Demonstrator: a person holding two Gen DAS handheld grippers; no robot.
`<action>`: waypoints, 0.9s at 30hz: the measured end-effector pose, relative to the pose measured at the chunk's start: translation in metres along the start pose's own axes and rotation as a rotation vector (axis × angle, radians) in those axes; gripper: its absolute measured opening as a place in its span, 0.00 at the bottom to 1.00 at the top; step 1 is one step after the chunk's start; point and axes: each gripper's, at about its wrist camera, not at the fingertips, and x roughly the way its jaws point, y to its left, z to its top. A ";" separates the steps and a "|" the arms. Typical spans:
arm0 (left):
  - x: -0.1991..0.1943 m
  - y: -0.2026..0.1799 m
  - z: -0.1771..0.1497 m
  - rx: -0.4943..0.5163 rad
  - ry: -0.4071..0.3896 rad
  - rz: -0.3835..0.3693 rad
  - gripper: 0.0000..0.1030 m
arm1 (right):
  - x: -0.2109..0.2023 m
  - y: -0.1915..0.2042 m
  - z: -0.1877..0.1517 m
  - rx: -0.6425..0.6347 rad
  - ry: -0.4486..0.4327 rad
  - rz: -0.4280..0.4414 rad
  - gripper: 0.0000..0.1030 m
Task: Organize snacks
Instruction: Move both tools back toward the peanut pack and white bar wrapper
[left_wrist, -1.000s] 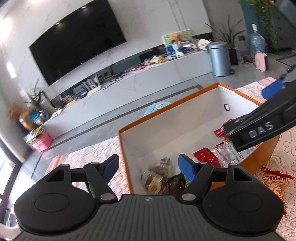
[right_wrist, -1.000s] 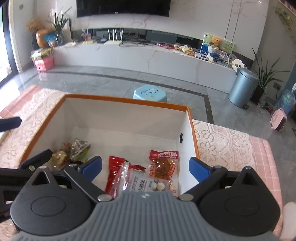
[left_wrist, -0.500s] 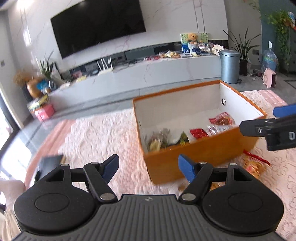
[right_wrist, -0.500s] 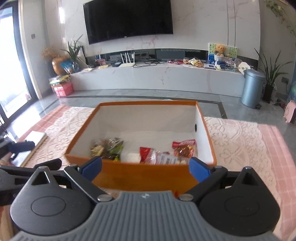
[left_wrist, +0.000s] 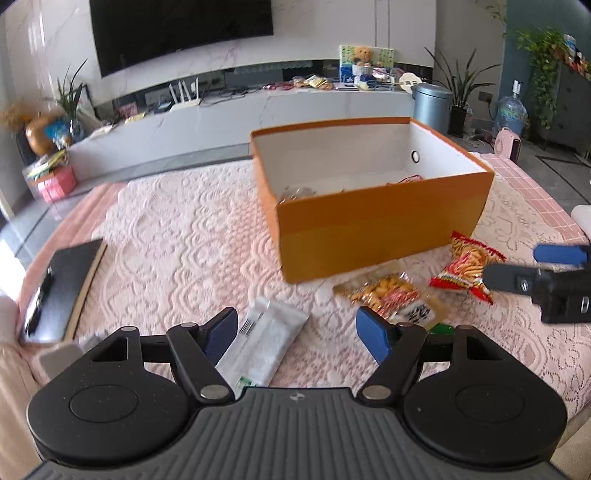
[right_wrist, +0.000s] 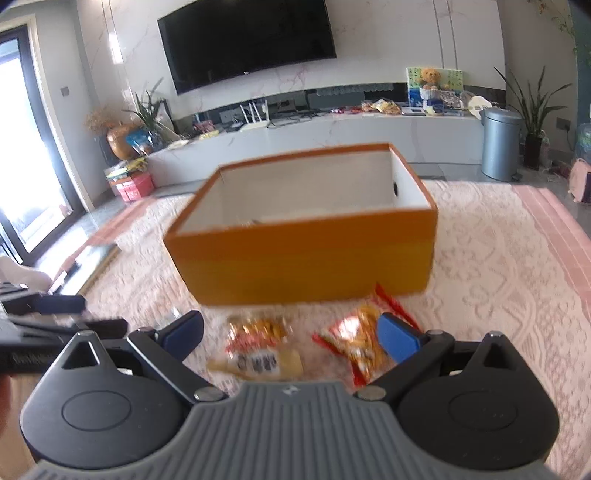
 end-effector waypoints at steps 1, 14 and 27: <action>0.000 0.004 -0.002 -0.013 0.002 -0.002 0.83 | 0.001 0.000 -0.006 -0.001 0.004 -0.012 0.95; 0.019 0.030 -0.024 -0.067 0.046 0.008 0.83 | 0.027 0.000 -0.046 0.006 0.073 -0.072 0.95; 0.057 0.030 -0.021 0.081 0.089 -0.032 0.83 | 0.047 0.016 -0.040 -0.029 0.065 0.017 0.95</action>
